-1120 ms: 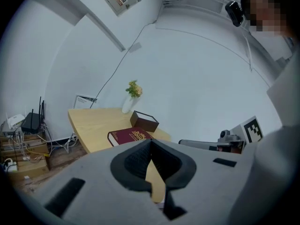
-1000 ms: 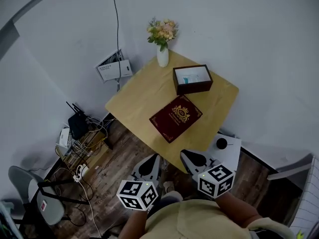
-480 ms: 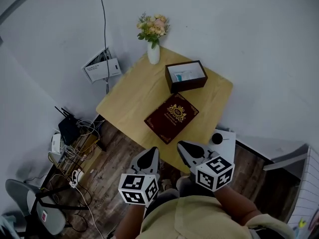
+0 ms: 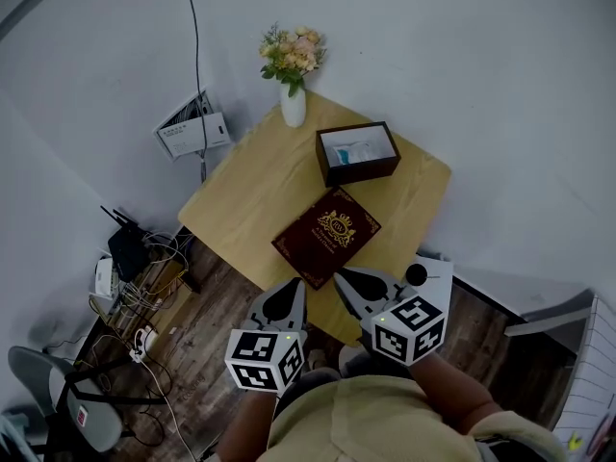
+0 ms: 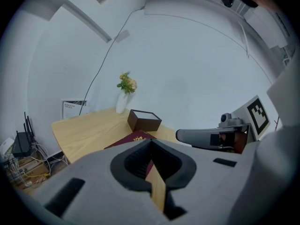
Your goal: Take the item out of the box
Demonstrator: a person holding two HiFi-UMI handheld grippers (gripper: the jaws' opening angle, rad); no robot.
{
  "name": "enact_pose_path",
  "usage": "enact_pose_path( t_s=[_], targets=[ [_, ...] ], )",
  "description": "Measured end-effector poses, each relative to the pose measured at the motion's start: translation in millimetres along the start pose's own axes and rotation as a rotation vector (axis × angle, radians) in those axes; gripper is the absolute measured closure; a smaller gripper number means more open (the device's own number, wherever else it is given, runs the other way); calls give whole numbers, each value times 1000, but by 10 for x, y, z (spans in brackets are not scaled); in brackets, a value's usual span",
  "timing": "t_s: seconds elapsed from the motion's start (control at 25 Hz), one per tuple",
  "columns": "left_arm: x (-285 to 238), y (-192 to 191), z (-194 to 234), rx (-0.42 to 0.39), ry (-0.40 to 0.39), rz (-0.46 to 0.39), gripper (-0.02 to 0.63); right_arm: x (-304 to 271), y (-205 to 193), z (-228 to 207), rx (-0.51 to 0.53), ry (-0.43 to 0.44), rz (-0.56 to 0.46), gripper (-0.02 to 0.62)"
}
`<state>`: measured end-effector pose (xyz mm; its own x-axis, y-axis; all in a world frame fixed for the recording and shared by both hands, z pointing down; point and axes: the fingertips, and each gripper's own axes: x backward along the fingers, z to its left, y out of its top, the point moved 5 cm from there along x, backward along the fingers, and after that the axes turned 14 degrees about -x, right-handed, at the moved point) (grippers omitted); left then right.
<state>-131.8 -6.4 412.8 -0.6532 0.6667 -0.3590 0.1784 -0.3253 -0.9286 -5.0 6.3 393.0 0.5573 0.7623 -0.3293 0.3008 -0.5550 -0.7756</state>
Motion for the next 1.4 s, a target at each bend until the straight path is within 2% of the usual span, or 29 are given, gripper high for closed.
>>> enact_pose_path(
  t_s=[0.4,0.92,1.4],
  targets=[
    [-606,299,-61,-21,33,5,591,-138,530,-515,42,38,25,565],
    [-1382,683,-29,-33,91,27,591,-479,1167,-1181,119,138,123,565],
    [-1860,949,67,-56,105,56,591,-818,1641,-1501,282,215,207,563]
  ],
)
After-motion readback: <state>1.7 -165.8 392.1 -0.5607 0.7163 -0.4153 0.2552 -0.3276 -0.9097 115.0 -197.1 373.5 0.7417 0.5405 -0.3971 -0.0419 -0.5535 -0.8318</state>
